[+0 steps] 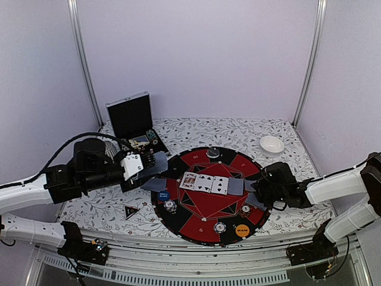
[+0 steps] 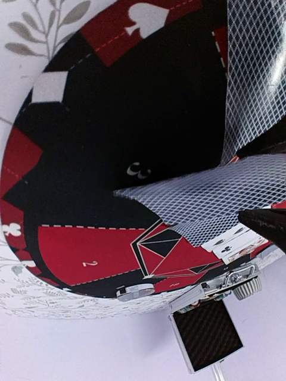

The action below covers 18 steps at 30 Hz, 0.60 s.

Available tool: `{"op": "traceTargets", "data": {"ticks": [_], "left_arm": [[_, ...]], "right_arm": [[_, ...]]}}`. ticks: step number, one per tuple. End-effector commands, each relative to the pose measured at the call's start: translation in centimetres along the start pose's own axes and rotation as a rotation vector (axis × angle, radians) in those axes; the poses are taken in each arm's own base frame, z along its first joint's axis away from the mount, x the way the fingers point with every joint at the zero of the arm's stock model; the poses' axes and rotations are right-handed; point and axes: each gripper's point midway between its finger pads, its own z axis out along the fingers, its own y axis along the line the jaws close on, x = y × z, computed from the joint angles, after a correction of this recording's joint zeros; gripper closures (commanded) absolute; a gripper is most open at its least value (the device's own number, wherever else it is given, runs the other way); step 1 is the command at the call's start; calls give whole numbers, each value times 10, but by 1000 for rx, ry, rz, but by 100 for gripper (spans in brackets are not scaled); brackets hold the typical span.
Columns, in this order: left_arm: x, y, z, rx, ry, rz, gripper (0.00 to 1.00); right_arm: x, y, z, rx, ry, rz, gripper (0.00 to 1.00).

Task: Distribute texas hold em gaming equipment
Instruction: Place the poker card in the community card area.

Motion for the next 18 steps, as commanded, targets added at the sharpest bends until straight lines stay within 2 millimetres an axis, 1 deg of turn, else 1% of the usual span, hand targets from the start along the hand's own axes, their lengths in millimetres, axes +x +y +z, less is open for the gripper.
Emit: {"op": "traceTargets", "data": {"ticks": [1, 6, 9, 13, 16, 18], "left_arm": [[-12, 3, -4, -10, -48, -7, 46], [-12, 2, -5, -9, -49, -6, 46], [-12, 2, -5, -9, -49, -7, 46], [-12, 2, -4, -9, -48, -6, 46], [-12, 2, -4, -9, -47, -5, 46], [-12, 2, -4, -7, -46, -5, 46]], "right_arm": [[2, 3, -2, -12, 9, -19, 65], [5, 8, -6, -28, 29, -19, 57], [7, 9, -10, -29, 44, -22, 50], [11, 12, -17, -31, 74, -25, 43], [14, 10, -24, -16, 93, -21, 39], [10, 9, -29, 5, 81, -28, 38]]}}
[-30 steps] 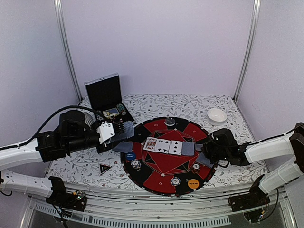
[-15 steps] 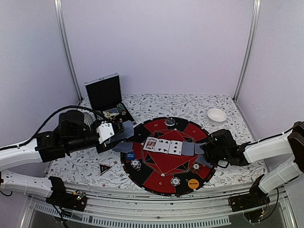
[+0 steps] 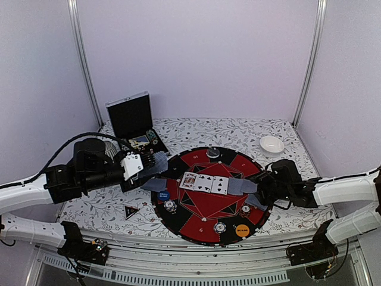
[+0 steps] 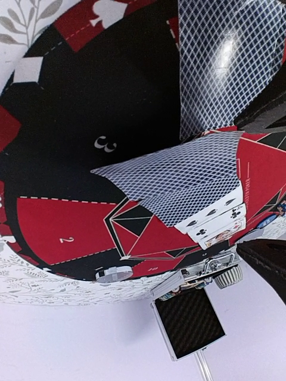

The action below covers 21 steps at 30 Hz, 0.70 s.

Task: Distribute texas hold em gaming equipment
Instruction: Place the poker card in the community card area, then place the face-down deck piles at the center of the board.

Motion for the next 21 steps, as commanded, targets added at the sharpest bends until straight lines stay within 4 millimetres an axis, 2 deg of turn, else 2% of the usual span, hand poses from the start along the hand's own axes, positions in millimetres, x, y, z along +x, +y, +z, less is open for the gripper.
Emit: {"op": "traceTargets", "data": {"ticks": [1, 7, 10, 17, 19, 21], "left_arm": [[-11, 2, -3, -8, -45, -5, 46], [-11, 1, -2, -2, -43, -6, 46], [-11, 0, -2, 0, -42, -6, 46], [-10, 0, -1, 1, -40, -6, 46], [-11, 0, -1, 2, -41, -6, 46], [-11, 0, -1, 2, -42, -7, 46]], "right_arm": [[-1, -8, -13, 57, -1, -18, 37], [-22, -13, -33, 35, -102, -1, 36], [-32, -1, -40, -3, -135, -11, 36], [-56, 80, -62, -129, -234, -403, 33], [-55, 101, -70, -168, -246, -518, 33], [-46, 125, -75, -233, -224, -631, 33]]}}
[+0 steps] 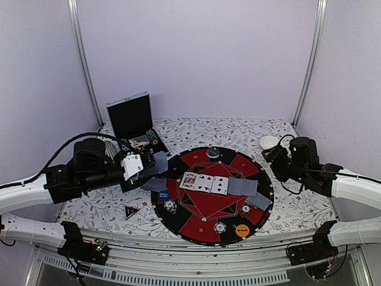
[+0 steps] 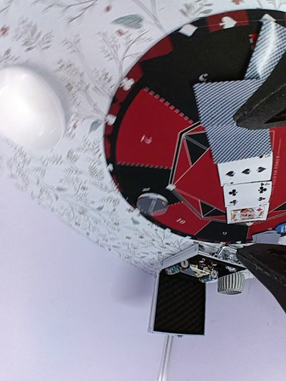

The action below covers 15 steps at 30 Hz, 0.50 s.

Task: Distribute texas hold em gaming equipment
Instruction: Place the face-down deck piles at the center of the board.

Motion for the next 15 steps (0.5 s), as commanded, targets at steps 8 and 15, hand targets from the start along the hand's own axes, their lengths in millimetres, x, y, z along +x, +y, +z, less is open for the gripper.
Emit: {"op": "traceTargets", "data": {"ticks": [8, 15], "left_arm": [[-12, -2, -1, 17, -46, -41, 45], [11, -3, 5, 32, 144, -261, 46]], "right_arm": [[28, 108, 0, -284, 240, -651, 34], [65, 112, 6, -320, 387, -718, 35]]}}
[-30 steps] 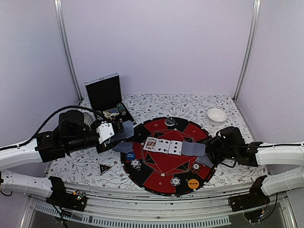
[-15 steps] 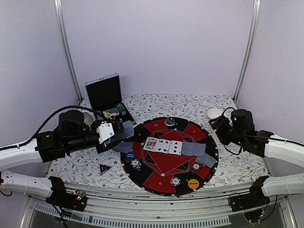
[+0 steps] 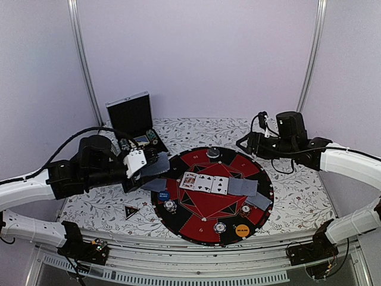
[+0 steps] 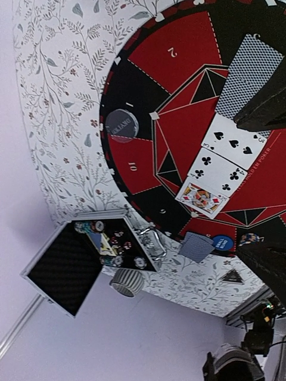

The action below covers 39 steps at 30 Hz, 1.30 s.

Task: Distribute texas hold em gaming equipment
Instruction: Place the face-down deck piles at the center of the board.

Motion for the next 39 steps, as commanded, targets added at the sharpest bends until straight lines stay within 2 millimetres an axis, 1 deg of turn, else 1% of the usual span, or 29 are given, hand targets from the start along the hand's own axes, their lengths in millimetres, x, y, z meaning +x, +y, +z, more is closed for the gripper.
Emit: {"op": "traceTargets", "data": {"ticks": [1, 3, 5, 6, 10, 13, 15, 17, 19, 21, 24, 25, 27, 30, 32, 34, 35, 39], "left_arm": [[17, 4, 1, -29, 128, -227, 46], [34, 2, 2, -53, 170, -324, 45], [55, 0, 5, -75, 219, -401, 44], [63, 2, 7, -92, 236, -430, 45], [93, 30, 11, -209, 311, -562, 43], [131, 48, 13, -299, 402, -666, 43], [159, 54, 11, -371, 463, -771, 44], [181, 52, 8, -444, 491, -873, 45], [196, 49, 5, -482, 524, -923, 48], [212, 53, 1, -549, 585, -956, 48], [234, 58, 1, -578, 646, -1033, 48], [244, 57, 0, -592, 674, -1073, 49], [260, 48, 2, -608, 717, -1127, 49], [276, 32, 10, -600, 744, -1186, 47], [287, 25, 12, -614, 784, -1208, 47], [291, 23, 13, -629, 812, -1214, 45], [294, 23, 13, -633, 823, -1216, 43], [300, 15, 14, -635, 841, -1247, 30]], "right_arm": [[28, 20, 8, -71, 132, -107, 35], [33, 25, 10, -90, 152, -122, 35], [35, 31, 11, -113, 167, -133, 35], [35, 35, 11, -125, 170, -140, 35], [35, 47, 6, -169, 175, -166, 35], [32, 54, -3, -194, 162, -182, 35], [29, 57, -9, -208, 148, -191, 35], [26, 60, -15, -218, 132, -204, 35], [25, 63, -20, -228, 123, -214, 35], [24, 64, -23, -237, 117, -224, 35], [26, 66, -25, -248, 119, -233, 34], [27, 66, -26, -252, 122, -233, 34], [28, 68, -28, -265, 125, -231, 34], [29, 69, -33, -276, 120, -229, 34], [27, 69, -35, -275, 112, -227, 34], [27, 70, -37, -279, 111, -223, 34], [28, 70, -36, -280, 115, -221, 34], [31, 69, -32, -267, 134, -208, 34]]}}
